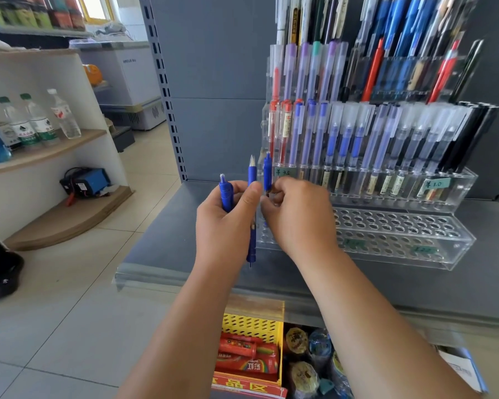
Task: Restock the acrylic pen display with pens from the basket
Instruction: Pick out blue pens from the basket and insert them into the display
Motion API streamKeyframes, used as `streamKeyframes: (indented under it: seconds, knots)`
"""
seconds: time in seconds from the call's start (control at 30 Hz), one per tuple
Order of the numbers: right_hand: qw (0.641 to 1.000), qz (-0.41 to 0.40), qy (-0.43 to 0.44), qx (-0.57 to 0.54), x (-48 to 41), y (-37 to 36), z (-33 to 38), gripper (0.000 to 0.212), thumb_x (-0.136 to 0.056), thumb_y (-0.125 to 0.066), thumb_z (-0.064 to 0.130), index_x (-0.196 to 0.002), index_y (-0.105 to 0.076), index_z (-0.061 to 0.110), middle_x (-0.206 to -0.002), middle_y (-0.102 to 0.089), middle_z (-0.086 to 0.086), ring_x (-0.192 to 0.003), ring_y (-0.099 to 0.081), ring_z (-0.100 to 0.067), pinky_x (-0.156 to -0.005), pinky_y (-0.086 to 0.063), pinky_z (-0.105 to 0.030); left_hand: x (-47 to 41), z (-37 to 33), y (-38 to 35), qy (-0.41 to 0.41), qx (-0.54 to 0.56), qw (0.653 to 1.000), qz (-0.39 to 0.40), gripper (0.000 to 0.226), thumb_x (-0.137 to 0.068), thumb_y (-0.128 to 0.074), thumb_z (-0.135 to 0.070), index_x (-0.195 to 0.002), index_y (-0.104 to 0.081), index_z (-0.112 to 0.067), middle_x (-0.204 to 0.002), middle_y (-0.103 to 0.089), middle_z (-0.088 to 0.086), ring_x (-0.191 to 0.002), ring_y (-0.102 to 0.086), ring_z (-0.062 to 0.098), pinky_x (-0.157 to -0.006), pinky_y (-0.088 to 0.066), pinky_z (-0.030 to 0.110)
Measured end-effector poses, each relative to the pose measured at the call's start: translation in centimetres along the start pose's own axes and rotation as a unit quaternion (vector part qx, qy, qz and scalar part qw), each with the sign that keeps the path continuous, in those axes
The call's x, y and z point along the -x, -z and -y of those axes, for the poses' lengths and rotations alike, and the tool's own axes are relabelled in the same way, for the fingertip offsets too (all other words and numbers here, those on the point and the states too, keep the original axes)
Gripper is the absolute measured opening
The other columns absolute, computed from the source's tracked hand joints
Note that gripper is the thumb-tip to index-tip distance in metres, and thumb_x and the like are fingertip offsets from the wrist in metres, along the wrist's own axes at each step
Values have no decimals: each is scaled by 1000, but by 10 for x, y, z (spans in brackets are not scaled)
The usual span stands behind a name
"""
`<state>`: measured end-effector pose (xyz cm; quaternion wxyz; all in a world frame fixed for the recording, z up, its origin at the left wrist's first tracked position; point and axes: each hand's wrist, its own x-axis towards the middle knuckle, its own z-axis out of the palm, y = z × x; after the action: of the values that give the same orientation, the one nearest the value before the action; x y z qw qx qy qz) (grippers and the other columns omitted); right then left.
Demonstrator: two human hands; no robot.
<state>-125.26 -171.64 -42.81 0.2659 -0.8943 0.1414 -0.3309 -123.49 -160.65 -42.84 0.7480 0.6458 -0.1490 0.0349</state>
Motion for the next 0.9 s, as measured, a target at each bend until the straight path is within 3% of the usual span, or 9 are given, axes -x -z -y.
streamKeyframes:
  seconds: [0.3, 0.4, 0.53, 0.67, 0.8, 0.9]
  knots:
    - [999, -7, -14, -40, -1, 6, 0, 28, -87, -72, 36, -106, -67, 16, -82, -69, 7, -76, -66, -14, -69, -56, -31, -1, -1, 5, 2, -21, 1000, -19, 9, -95, -64, -29, -92, -61, -20, -68, -58, 4, -57, -49, 14, -52, -46, 23]
    - [996, -38, 10, -84, 1, 4, -2, 27, -85, -74, 26, -109, -65, 16, -82, -66, 7, -75, -64, -13, -69, -55, -32, -3, -5, 4, 9, -18, 1000, -20, 12, -97, -58, -15, -88, -58, -24, -64, -62, 1, -61, -58, 15, -58, -51, 26]
    - [982, -90, 106, -128, 10, 4, -5, 26, -83, -71, 11, -108, -65, 16, -89, -59, 9, -78, -57, -9, -68, -52, -29, -5, -10, 5, 8, -30, 999, -16, 23, -94, -57, -10, -76, -62, -23, -58, -57, -5, -61, -55, 17, -62, -49, 32]
    - [963, -42, 181, -195, 19, 9, 0, 23, -83, -70, 5, -103, -71, 15, -96, -64, 6, -84, -61, -8, -71, -45, -14, -7, -11, 8, 20, -33, 999, -38, 23, -92, -60, -14, -72, -69, -21, -61, -60, 1, -61, -54, 16, -61, -46, 33]
    - [946, 20, 236, -220, 23, 13, 6, 28, -85, -61, 1, -109, -73, 9, -104, -64, -1, -92, -61, -8, -75, -43, -11, -8, -12, 11, 45, -35, 998, -19, 32, -86, -55, -7, -63, -71, -23, -60, -60, 4, -59, -52, 18, -56, -42, 31]
    - [940, 46, 247, -232, 25, 15, 6, 31, -85, -63, 3, -114, -73, 8, -108, -64, -2, -97, -61, -6, -79, -43, -10, -8, -14, 13, 86, -14, 996, -7, 39, -83, -50, -1, -51, -60, -20, -58, -50, 9, -56, -41, 20, -49, -34, 27]
